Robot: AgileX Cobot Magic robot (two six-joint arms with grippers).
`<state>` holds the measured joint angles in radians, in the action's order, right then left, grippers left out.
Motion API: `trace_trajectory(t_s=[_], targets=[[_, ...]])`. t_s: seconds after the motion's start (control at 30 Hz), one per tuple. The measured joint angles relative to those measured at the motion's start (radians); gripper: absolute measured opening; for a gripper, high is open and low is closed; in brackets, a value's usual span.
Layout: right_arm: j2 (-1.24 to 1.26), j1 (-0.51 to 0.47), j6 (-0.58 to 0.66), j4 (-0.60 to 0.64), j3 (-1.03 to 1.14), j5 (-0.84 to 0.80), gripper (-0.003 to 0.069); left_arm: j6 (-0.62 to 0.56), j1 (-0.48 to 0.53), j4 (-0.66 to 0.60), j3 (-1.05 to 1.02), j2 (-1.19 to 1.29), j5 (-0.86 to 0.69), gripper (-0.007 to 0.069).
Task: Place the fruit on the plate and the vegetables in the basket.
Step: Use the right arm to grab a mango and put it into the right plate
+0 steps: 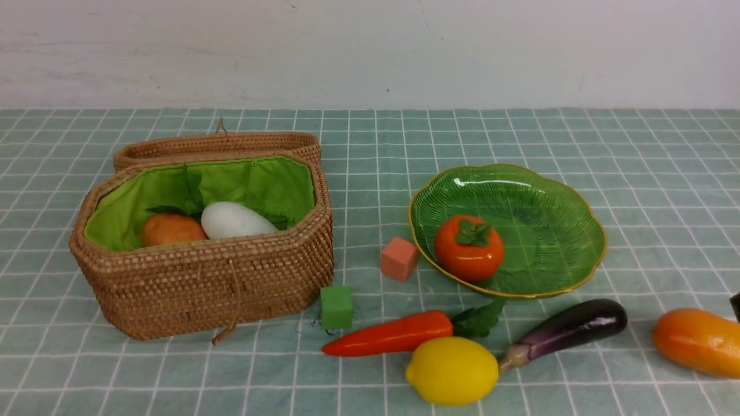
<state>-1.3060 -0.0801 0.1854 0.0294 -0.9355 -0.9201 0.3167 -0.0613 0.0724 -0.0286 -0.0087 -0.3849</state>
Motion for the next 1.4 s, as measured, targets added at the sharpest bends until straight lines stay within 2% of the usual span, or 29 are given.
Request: trace_trajectory(t_s=[0.07, 0.1, 0.13, 0.17, 0.27, 0.37, 0.47, 0.67, 0.8, 0.83, 1.1, 1.2, 1.23, 1.27, 1.3, 1.37, 1.4], targets=[[-0.029, 0.0, 0.054, -0.017, -0.021, -0.009, 0.0414, 0.0, 0.0, 0.0, 0.0, 0.0, 0.0, 0.006], [-0.066, 0.0, 0.141, -0.04, -0.039, -0.015, 0.0496, 0.0, 0.0, 0.0, 0.0, 0.0, 0.0, 0.006], [-0.074, 0.0, 0.151, -0.043, -0.04, -0.016, 0.0496, 0.0, 0.0, 0.0, 0.0, 0.0, 0.0, 0.006], [-0.1, 0.0, 0.235, -0.06, -0.046, -0.016, 0.0587, 0.0, 0.0, 0.0, 0.0, 0.0, 0.0, 0.006], [-0.156, 0.0, 0.433, -0.084, -0.048, -0.013, 0.0671, 0.0, 0.0, 0.0, 0.0, 0.0, 0.0, 0.0062], [-0.213, 0.0, 0.6, -0.09, -0.048, 0.021, 0.0671, 0.0, 0.0, 0.0, 0.0, 0.0, -0.001, 0.0069], [-0.261, 0.0, 0.676, -0.086, -0.048, 0.088, 0.0657, 0.0, 0.0, 0.0, 0.0, 0.0, -0.001, 0.007], [-0.378, 0.0, 0.723, -0.136, -0.051, 0.196, 0.0633, 0.0, 0.0, 0.0, 0.0, 0.0, -0.001, 0.0071], [-0.443, 0.0, 0.724, -0.147, -0.057, 0.21, 0.0591, 0.0, 0.0, 0.0, 0.0, 0.0, -0.001, 0.0075], [-0.46, 0.0, 0.726, -0.134, -0.07, 0.194, 0.0551, 0.0, 0.0, 0.0, 0.0, 0.0, -0.001, 0.0076], [-0.417, 0.001, 0.752, -0.029, -0.21, 0.058, 0.055, 0.0, 0.0, 0.0, 0.0, 0.0, -0.001, 0.0087], [-0.379, 0.001, 0.752, 0.039, -0.287, 0.004, 0.055, 0.0, 0.0, 0.0, 0.0, 0.0, -0.001, 0.009], [-0.36, 0.004, 0.752, 0.136, -0.343, -0.03, 0.055, 0.0, 0.0, 0.0, 0.0, 0.0, -0.001, 0.0092], [-0.357, 0.008, 0.752, 0.164, -0.359, -0.039, 0.055, 0.0, 0.0, 0.0, 0.0, 0.0, -0.001, 0.0092], [-0.347, 0.032, 0.752, 0.281, -0.435, -0.074, 0.055, 0.0, 0.0, 0.0, 0.0, 0.0, -0.001, 0.0092], [-0.348, 0.097, 0.765, 0.428, -0.512, -0.084, 0.055, 0.0, 0.0, 0.0, 0.0, 0.0, -0.001, 0.0092], [-0.348, 0.114, 0.768, 0.454, -0.519, -0.084, 0.055, 0.0, 0.0, 0.0, 0.0, 0.0, -0.001, 0.0092]])
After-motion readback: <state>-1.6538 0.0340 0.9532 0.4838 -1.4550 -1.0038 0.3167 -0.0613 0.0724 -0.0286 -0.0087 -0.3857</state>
